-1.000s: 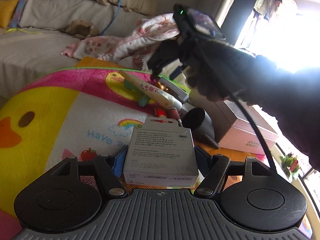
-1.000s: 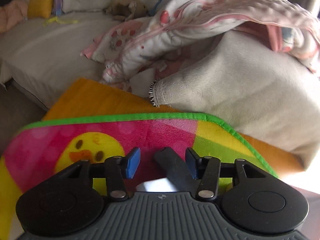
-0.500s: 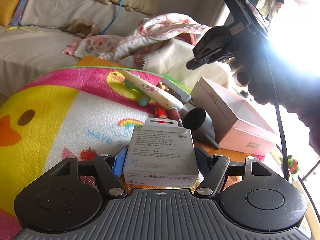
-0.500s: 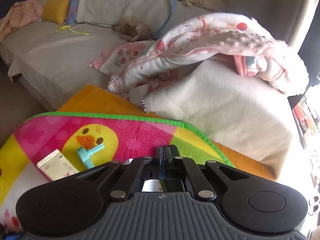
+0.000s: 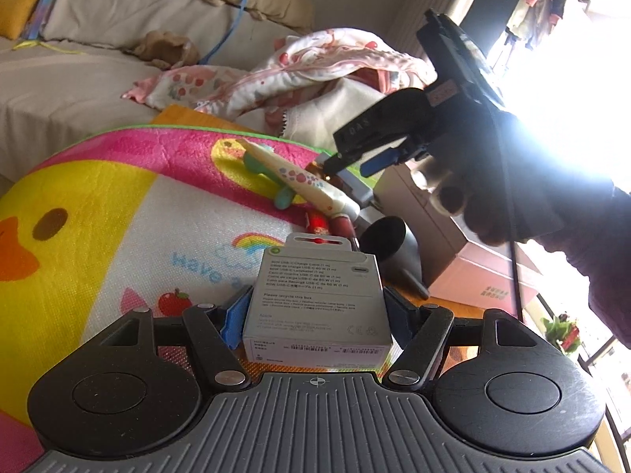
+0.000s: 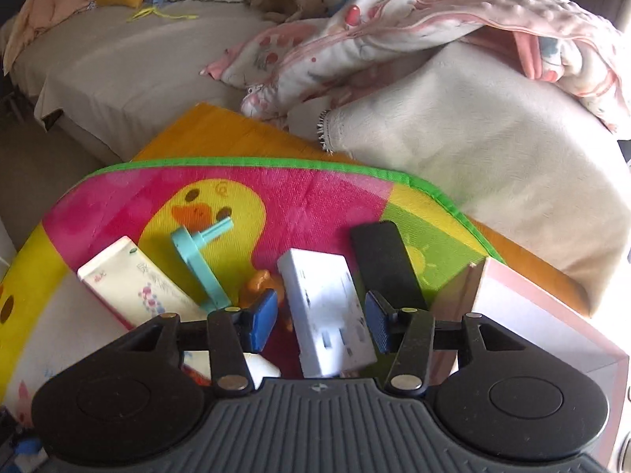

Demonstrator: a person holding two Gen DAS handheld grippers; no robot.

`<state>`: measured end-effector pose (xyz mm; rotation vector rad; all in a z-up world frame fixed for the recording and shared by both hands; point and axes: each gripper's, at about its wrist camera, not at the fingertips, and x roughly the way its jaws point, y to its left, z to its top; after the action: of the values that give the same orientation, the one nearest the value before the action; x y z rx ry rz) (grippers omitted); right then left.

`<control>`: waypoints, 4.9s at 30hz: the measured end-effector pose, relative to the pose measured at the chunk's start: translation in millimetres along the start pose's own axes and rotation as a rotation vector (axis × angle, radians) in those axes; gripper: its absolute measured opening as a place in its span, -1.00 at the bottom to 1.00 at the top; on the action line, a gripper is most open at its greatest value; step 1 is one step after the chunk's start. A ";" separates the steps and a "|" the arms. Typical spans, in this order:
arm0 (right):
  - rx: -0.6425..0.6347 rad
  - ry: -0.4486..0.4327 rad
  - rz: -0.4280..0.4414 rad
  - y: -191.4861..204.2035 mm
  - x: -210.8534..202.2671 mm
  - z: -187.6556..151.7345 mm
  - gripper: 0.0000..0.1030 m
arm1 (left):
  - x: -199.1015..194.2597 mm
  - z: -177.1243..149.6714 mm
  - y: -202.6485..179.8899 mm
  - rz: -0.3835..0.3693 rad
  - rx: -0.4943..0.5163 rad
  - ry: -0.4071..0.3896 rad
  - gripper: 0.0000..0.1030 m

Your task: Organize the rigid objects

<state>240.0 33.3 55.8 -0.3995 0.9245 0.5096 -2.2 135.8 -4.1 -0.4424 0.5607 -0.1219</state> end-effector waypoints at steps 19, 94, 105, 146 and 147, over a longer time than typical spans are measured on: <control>0.010 -0.026 0.157 -11.1 -77.2 -58.3 -0.74 | -0.7 -0.5 2.3 -0.001 -0.005 -0.002 0.45; 0.459 -0.329 0.036 -93.8 -161.4 -357.2 0.55 | -61.6 31.5 -66.4 0.054 0.329 0.005 -0.58; 0.414 -0.310 0.026 -86.0 -155.7 -352.2 0.64 | 102.9 138.6 5.1 0.241 -0.151 0.092 -0.56; 0.089 0.165 0.069 -52.6 73.8 51.2 -0.22 | 81.9 67.1 21.4 -0.085 0.149 0.140 -0.65; 0.081 0.171 0.094 -48.3 69.4 46.5 -0.22 | 82.0 67.2 21.4 -0.086 0.151 0.142 -0.65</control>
<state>332.5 35.6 28.6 -0.3304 1.1299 0.5275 103.0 161.1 -2.6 -0.3117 0.6671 -0.2777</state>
